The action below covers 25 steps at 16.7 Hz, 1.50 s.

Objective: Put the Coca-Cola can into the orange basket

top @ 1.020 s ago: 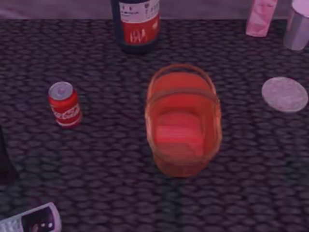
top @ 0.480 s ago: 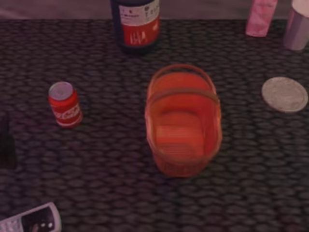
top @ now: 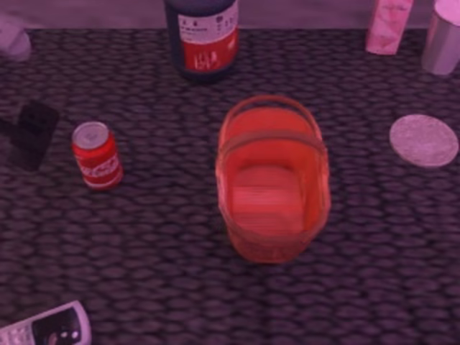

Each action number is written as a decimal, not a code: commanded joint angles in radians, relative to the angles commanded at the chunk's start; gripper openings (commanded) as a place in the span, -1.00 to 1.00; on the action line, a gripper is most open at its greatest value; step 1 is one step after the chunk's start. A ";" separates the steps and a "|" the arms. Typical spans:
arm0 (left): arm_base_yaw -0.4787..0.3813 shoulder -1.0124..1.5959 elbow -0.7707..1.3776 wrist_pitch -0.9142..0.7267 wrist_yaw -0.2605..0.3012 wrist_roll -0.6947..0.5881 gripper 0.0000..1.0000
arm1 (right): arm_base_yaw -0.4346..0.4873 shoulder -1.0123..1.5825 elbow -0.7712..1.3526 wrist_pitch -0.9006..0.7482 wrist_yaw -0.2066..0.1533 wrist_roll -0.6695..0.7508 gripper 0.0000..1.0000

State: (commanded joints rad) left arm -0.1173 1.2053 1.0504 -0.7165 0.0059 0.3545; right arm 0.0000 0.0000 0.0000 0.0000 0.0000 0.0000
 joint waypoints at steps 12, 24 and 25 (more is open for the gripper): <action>-0.078 0.939 0.784 -0.518 -0.004 0.258 1.00 | 0.000 0.000 0.000 0.000 0.000 0.000 1.00; -0.081 0.989 0.726 -0.434 -0.003 0.270 1.00 | 0.000 0.000 0.000 0.000 0.000 0.000 1.00; -0.081 0.995 0.703 -0.402 -0.003 0.270 1.00 | 0.000 0.000 0.000 0.000 0.000 0.000 1.00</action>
State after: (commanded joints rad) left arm -0.1985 2.2004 1.7531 -1.1187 0.0030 0.6243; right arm 0.0000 0.0000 0.0000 0.0000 0.0000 0.0000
